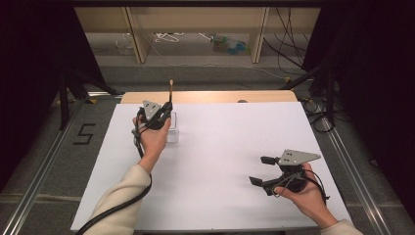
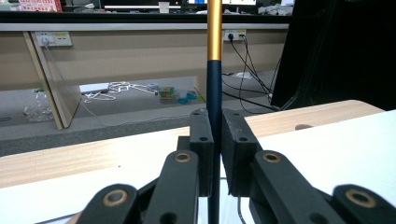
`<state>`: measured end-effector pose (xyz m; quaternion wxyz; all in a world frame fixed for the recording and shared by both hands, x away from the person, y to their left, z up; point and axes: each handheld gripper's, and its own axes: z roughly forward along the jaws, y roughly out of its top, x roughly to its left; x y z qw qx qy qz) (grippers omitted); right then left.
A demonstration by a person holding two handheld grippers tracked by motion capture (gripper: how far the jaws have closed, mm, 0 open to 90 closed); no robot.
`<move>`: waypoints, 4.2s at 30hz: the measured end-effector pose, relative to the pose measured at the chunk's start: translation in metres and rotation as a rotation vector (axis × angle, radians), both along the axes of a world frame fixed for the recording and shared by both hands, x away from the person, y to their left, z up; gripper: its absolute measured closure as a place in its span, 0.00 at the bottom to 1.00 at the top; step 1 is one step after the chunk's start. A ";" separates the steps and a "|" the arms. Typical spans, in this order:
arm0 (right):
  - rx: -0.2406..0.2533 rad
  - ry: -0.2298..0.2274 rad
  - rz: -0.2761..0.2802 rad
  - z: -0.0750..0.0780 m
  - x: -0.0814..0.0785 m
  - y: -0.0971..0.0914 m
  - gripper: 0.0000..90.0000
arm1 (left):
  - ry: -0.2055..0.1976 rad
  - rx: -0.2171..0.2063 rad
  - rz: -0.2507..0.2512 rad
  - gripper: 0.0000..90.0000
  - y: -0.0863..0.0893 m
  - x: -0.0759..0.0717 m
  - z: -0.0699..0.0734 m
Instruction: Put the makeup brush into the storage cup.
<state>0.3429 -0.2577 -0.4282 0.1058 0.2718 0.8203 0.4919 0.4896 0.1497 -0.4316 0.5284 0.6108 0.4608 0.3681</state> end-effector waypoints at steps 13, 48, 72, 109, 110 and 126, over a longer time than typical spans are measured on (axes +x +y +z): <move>0.000 -0.004 0.001 0.000 0.000 0.000 0.18 | 0.006 -0.002 0.002 0.92 0.001 -0.001 -0.002; -0.001 -0.006 0.003 0.000 0.001 0.000 0.18 | 0.034 0.004 0.005 0.92 0.002 -0.005 -0.010; 0.002 0.001 0.004 0.000 0.000 0.000 0.18 | 0.045 0.011 0.007 0.92 0.002 -0.006 -0.016; 0.002 0.003 0.006 0.000 0.000 0.000 0.18 | 0.067 0.013 0.007 0.92 0.002 -0.006 -0.022; 0.001 -0.003 0.007 0.000 0.000 0.000 0.18 | 0.068 0.015 0.007 0.92 0.002 -0.006 -0.022; 0.001 -0.002 0.006 0.000 0.000 0.000 0.18 | 0.075 0.009 0.014 0.92 0.002 -0.007 -0.023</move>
